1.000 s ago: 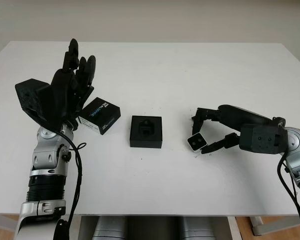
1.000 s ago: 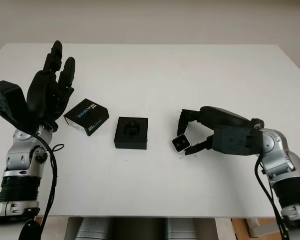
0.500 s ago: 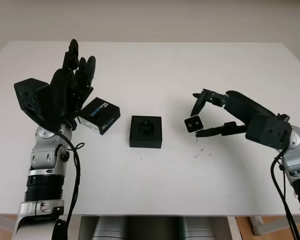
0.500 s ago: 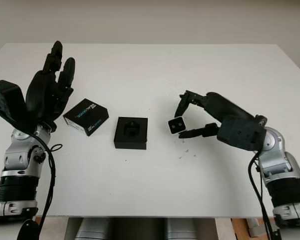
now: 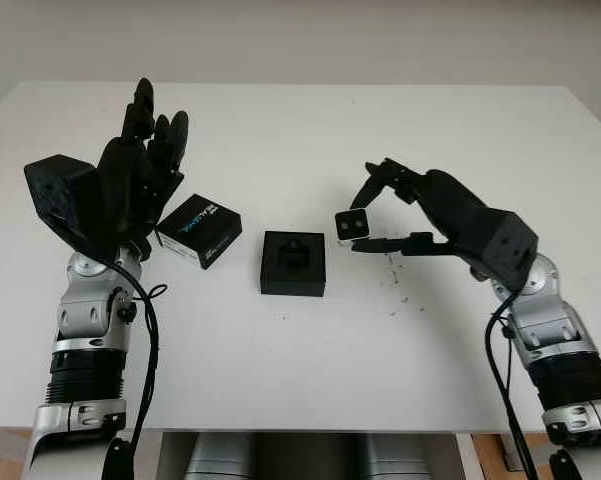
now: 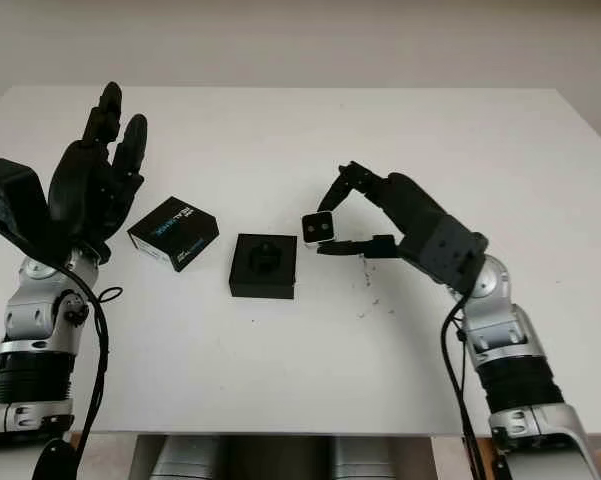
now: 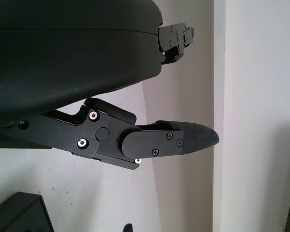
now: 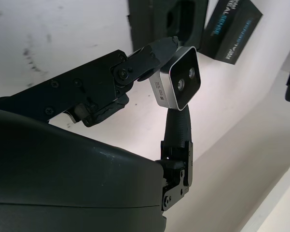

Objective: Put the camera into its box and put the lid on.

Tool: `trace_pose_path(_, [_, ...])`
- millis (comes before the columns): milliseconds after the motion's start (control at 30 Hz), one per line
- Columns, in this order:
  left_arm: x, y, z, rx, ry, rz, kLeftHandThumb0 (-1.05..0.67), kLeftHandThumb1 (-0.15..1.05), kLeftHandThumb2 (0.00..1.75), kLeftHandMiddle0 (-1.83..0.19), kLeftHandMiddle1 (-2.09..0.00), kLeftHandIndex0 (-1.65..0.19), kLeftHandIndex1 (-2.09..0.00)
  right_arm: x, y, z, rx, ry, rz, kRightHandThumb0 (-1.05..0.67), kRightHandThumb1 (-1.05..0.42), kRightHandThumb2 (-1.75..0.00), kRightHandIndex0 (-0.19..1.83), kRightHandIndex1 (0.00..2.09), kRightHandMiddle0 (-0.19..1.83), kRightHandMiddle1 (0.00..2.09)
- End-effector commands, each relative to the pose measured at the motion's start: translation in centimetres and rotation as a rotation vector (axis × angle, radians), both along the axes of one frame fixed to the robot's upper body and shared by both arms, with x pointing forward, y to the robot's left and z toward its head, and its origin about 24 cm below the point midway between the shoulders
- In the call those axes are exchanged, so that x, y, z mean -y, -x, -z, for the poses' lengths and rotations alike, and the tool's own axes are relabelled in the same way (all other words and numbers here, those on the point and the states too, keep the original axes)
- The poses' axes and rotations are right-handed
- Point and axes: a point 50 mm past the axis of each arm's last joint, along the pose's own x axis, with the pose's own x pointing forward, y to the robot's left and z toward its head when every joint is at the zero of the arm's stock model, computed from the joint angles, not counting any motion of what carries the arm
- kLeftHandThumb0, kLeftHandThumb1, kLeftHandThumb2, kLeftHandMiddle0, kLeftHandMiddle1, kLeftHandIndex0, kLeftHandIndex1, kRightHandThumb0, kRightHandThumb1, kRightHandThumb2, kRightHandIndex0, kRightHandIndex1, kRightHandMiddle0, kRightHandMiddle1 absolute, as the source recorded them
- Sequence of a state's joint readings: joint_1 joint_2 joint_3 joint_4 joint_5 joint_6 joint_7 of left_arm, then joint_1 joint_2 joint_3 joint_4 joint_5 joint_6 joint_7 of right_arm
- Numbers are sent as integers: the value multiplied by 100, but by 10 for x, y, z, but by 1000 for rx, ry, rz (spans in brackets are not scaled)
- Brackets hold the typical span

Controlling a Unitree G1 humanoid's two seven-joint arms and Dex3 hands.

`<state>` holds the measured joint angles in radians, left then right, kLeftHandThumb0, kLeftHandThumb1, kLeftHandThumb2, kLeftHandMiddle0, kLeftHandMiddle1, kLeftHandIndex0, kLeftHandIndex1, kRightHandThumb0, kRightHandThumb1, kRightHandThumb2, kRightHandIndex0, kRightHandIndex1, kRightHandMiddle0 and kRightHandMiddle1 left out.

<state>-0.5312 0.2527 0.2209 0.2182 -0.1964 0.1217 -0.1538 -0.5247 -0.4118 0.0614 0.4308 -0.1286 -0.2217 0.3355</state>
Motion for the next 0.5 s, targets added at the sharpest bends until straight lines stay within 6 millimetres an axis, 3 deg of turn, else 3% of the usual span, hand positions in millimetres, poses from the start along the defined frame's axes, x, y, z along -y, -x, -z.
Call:
trace_pose_path(0, [-1,2,-3,15,-2,-5,-62,105,41,12,-6,15,-6,-10,-6,-2,15,-60,3,-47,-95,-5,15,7,32,173])
trace_pose_path(467, [-1,3,-3,13,-5,-8,-62,105,42,13,-5,15,-6,-41,-18,15,-62,-141,-6,-48,-94,-5,16,6,33,175])
